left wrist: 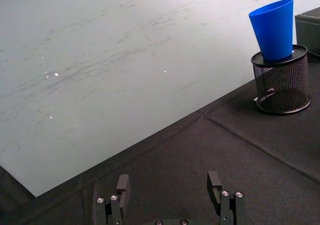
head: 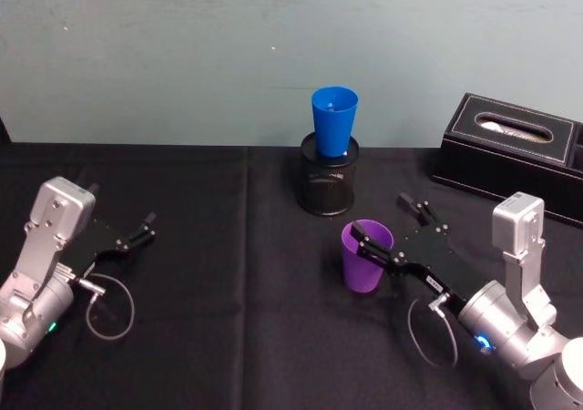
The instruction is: Pick up one cup with a gripper and tap it against the other cup.
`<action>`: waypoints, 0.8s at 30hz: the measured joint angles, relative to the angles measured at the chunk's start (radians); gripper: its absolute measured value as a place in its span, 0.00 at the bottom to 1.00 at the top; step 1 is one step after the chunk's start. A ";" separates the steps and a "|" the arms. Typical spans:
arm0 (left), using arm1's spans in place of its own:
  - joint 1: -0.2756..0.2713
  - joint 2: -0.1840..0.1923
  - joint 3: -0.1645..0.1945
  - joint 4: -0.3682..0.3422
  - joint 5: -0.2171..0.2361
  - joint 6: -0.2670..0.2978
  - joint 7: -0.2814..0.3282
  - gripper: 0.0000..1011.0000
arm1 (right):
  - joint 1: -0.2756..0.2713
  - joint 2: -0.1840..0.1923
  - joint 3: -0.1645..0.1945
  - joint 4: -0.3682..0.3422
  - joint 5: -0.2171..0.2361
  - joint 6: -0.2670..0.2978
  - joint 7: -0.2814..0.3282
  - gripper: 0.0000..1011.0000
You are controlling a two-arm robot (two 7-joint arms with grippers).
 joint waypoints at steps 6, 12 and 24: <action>0.000 0.000 0.000 0.000 0.000 0.000 0.000 1.00 | -0.005 -0.003 0.014 -0.003 0.002 0.002 -0.013 0.99; 0.000 0.000 0.000 0.000 0.000 0.000 0.000 1.00 | -0.012 -0.007 0.027 -0.010 0.000 0.002 -0.032 0.99; 0.000 0.000 0.000 0.000 0.000 0.000 0.000 1.00 | -0.029 -0.020 0.056 -0.020 -0.023 0.001 -0.077 0.99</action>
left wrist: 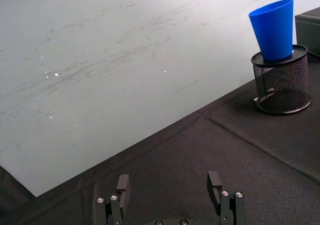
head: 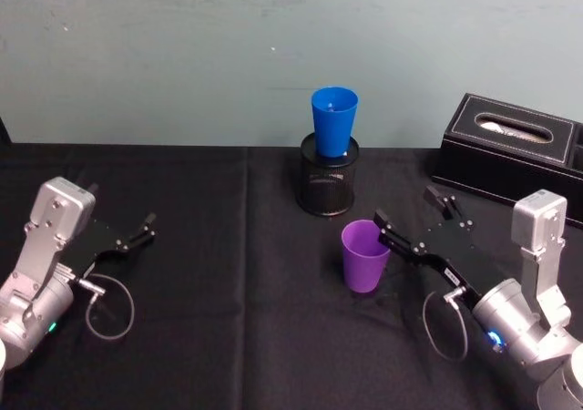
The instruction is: Pick up one cup with a gripper and tap it against the other cup.
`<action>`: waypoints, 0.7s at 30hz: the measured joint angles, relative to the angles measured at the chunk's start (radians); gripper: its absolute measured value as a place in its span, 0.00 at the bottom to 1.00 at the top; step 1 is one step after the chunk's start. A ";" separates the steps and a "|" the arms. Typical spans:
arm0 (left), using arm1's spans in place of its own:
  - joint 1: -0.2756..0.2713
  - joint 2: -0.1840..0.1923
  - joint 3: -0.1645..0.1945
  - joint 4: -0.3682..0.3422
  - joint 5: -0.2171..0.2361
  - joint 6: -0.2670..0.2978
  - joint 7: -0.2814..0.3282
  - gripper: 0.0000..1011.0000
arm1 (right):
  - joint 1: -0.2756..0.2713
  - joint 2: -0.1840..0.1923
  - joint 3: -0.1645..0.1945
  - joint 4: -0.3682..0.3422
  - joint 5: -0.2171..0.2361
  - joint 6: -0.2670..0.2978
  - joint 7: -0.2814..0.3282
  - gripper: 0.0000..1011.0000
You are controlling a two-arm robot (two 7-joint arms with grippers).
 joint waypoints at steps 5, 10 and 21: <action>0.000 0.000 0.000 0.000 0.000 0.000 0.000 1.00 | -0.005 -0.008 0.010 -0.001 -0.020 0.002 -0.024 0.99; 0.000 0.000 0.000 0.000 0.000 0.000 0.000 1.00 | -0.010 -0.015 0.023 -0.003 -0.030 0.005 -0.041 0.99; 0.000 0.000 0.000 0.000 0.000 0.000 0.000 1.00 | -0.019 -0.036 0.058 -0.006 -0.060 0.023 -0.090 0.99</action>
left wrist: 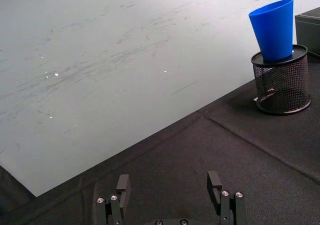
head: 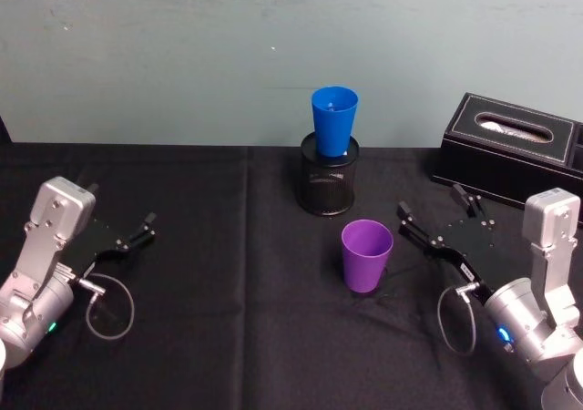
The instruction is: Pick up one cup with a gripper and tap it against the other cup.
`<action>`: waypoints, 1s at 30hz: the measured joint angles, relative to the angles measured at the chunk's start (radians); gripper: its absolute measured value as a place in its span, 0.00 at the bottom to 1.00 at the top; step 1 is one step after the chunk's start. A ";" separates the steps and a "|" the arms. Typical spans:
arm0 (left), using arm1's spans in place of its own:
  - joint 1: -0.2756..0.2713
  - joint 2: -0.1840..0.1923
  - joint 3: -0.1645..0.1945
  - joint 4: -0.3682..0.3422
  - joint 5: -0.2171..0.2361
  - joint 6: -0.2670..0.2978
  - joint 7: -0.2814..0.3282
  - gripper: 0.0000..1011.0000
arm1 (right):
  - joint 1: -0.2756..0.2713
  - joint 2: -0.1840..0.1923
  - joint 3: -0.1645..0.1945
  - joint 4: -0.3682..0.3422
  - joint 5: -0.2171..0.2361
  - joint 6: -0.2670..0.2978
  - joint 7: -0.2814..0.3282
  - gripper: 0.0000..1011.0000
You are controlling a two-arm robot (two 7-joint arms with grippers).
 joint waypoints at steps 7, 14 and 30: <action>0.000 0.000 0.000 0.000 0.000 0.000 0.000 1.00 | -0.008 -0.015 0.020 -0.003 -0.041 0.016 -0.047 0.99; 0.000 0.000 0.000 0.000 0.000 0.000 0.000 1.00 | -0.014 -0.031 0.039 -0.004 -0.083 0.037 -0.085 0.99; 0.000 0.000 0.000 0.000 0.000 0.000 0.000 1.00 | -0.003 -0.057 0.066 0.032 -0.100 0.108 -0.100 0.99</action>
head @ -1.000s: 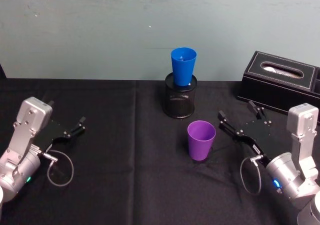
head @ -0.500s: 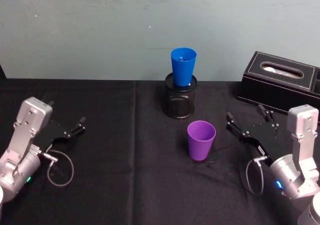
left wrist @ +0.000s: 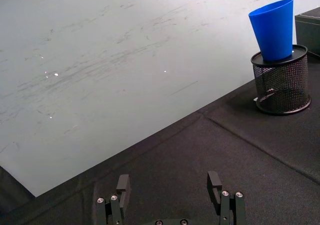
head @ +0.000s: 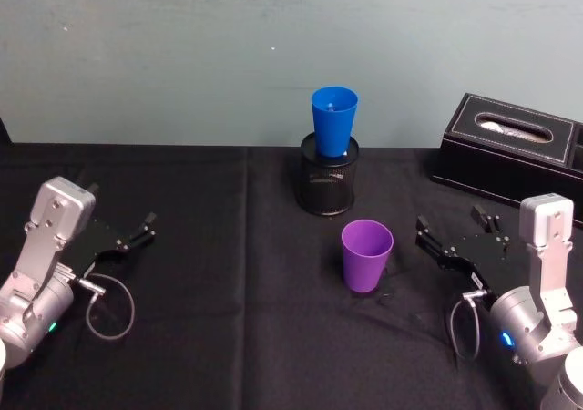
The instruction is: Pick up one cup with a gripper and tap it against the other cup.
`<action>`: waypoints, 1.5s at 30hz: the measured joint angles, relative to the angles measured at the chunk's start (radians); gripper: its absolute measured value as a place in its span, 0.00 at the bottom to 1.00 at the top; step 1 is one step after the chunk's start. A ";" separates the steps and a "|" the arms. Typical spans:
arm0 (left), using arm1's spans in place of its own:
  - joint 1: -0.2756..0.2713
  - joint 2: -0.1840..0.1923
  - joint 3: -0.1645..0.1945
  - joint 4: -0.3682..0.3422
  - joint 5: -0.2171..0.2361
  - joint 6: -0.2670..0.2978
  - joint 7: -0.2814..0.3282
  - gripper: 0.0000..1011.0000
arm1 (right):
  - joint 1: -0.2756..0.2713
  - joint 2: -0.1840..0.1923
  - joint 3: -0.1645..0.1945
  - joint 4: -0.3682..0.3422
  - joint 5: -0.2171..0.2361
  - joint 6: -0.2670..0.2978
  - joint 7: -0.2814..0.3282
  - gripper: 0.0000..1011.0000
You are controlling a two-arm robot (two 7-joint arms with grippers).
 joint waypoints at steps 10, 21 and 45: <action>0.000 0.000 0.000 0.000 0.000 0.000 0.000 1.00 | 0.003 -0.007 0.008 0.008 0.003 0.024 0.002 0.99; 0.000 0.000 0.000 0.000 0.000 0.000 0.000 1.00 | 0.003 -0.007 0.008 0.008 0.004 0.024 0.004 0.99; 0.000 0.000 0.000 0.000 0.000 0.000 0.000 1.00 | 0.003 -0.006 0.006 0.007 0.005 0.022 0.005 0.99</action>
